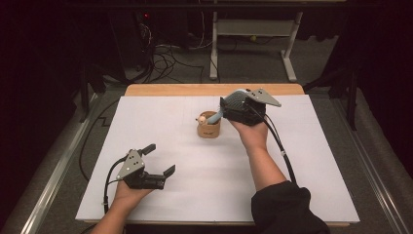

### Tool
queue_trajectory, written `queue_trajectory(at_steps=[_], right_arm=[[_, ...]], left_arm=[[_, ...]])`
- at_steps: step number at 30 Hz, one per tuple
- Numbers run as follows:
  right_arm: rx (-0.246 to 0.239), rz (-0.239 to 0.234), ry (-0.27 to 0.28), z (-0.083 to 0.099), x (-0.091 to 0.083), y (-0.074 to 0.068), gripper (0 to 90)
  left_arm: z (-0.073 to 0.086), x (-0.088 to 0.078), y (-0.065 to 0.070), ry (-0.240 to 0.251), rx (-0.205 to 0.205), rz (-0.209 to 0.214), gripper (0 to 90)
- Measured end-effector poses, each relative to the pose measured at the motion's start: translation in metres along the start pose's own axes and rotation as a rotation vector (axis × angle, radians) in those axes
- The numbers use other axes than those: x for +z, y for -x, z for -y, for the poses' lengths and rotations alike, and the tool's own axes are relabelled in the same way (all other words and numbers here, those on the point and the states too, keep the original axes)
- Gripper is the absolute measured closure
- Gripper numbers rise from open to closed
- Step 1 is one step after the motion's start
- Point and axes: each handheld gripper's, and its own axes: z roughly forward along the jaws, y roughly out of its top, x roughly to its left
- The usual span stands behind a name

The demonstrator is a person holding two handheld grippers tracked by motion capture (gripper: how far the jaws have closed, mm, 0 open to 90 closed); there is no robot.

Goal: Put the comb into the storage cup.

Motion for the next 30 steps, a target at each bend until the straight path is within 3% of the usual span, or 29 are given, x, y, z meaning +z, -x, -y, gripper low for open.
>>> queue_trajectory(at_steps=[21, 30], right_arm=[[-0.013, 0.017, -0.005, -0.002, -0.004, 0.002, 0.5], [-0.030, 0.022, -0.013, 0.000, -0.017, 0.004, 0.4]], left_arm=[[0.000, 0.001, 0.000, -0.002, -0.001, -0.002, 1.1], [0.001, 0.001, -0.003, 0.005, -0.028, -0.005, 0.8]])
